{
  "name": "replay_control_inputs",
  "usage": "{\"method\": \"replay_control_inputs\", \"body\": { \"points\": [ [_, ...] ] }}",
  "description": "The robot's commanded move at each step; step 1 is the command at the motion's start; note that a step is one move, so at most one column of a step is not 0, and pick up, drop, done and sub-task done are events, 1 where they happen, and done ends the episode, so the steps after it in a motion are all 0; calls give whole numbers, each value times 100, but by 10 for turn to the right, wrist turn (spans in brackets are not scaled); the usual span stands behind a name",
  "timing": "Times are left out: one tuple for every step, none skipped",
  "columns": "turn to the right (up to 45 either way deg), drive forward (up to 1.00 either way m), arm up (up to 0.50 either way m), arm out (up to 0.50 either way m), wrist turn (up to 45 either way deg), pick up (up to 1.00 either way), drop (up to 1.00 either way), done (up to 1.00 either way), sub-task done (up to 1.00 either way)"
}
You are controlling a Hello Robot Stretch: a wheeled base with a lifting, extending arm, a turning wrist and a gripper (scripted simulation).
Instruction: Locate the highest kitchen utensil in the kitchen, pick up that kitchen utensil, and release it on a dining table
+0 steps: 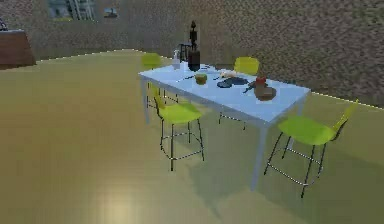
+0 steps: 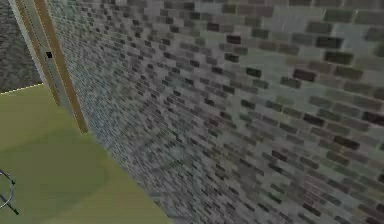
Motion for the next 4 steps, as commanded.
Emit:
{"method": "replay_control_inputs", "body": {
  "points": [
    [-420,0,0,0,0,0,0,0,0],
    [0,100,0,0,0,0,0,0,0],
    [0,100,0,0,0,0,0,0,0],
    [-30,0,0,0,0,0,0,0,0]
  ]
}}
